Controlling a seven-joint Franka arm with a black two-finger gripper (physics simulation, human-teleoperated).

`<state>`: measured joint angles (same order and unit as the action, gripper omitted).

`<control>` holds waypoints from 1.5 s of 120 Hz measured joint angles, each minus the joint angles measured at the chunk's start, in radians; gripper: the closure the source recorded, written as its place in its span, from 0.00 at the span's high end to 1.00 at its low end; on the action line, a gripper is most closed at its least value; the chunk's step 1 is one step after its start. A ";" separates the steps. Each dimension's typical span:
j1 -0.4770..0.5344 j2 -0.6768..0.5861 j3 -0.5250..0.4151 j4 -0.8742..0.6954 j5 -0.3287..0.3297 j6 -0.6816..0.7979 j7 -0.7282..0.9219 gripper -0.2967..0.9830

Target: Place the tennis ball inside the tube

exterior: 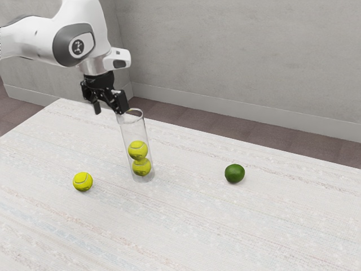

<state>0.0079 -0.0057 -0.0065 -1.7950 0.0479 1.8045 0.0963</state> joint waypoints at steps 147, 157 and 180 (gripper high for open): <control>0.196 0.274 0.126 -0.373 -0.021 0.605 0.047 0.77; 0.196 0.295 0.126 -0.356 -0.026 0.615 0.051 0.77; 0.196 0.324 0.125 -0.347 -0.036 0.627 0.058 0.66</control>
<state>0.2040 0.3184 0.1183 -2.1421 0.0118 2.4314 0.1548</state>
